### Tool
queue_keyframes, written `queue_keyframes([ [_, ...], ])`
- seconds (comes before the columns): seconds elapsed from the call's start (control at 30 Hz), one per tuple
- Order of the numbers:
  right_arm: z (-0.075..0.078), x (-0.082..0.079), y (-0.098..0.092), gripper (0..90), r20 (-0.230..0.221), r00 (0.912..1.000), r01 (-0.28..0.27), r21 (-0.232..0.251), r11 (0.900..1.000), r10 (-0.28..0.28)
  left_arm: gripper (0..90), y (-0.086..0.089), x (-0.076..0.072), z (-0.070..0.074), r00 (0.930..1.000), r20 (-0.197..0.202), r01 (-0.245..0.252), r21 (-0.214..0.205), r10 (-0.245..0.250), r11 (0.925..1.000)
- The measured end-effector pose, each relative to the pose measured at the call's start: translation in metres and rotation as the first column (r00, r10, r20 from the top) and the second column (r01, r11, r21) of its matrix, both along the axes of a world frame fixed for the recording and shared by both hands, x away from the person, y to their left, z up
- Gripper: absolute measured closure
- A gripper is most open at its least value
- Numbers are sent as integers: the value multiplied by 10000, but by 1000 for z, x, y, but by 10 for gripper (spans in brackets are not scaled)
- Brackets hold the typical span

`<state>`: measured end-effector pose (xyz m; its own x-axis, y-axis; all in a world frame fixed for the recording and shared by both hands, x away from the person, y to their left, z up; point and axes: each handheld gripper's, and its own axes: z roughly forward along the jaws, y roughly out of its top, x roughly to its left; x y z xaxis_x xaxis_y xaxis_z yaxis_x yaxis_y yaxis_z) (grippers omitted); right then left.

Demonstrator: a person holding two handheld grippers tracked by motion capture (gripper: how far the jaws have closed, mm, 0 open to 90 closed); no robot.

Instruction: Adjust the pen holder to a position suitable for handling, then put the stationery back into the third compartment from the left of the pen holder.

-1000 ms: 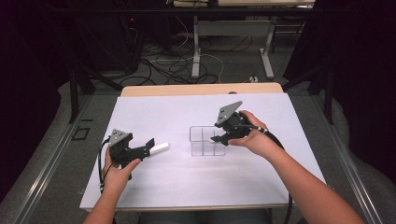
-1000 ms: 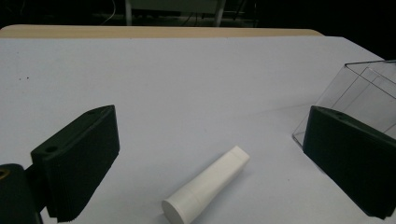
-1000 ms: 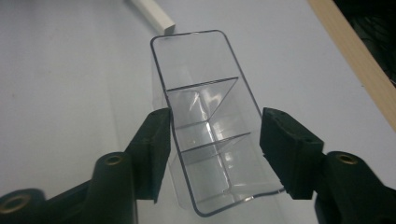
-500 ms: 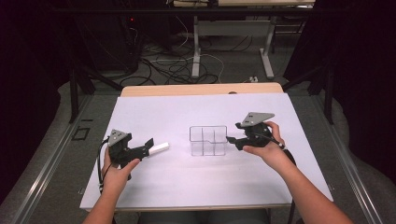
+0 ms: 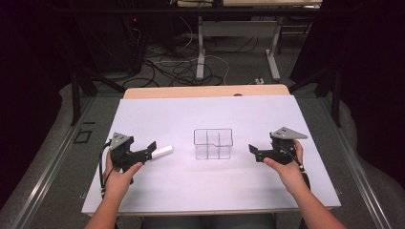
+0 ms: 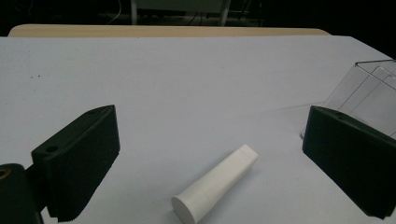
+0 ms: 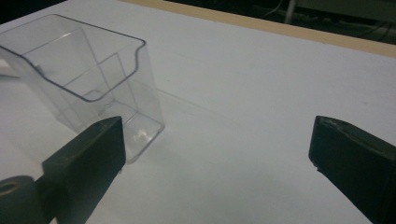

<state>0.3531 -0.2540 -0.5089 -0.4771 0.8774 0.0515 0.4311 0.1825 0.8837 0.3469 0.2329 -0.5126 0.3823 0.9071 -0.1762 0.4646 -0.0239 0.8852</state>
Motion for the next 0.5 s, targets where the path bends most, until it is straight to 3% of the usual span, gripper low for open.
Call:
queue_keyframes([
  [0.17,-10,4,-8,26,-209,9972,715,-7,9974,-715,40,0,0,0,10000,-36,-7,124,8,9999],
  [0.33,-11,5,-12,26,-350,9946,994,354,9944,-981,39,0,0,-1,9999,-106,-63,266,66,9996],
  [0.5,-12,6,-14,20,-385,9936,1079,503,9929,-1060,5,0,3,-5,9991,-366,228,461,-211,9987],
])
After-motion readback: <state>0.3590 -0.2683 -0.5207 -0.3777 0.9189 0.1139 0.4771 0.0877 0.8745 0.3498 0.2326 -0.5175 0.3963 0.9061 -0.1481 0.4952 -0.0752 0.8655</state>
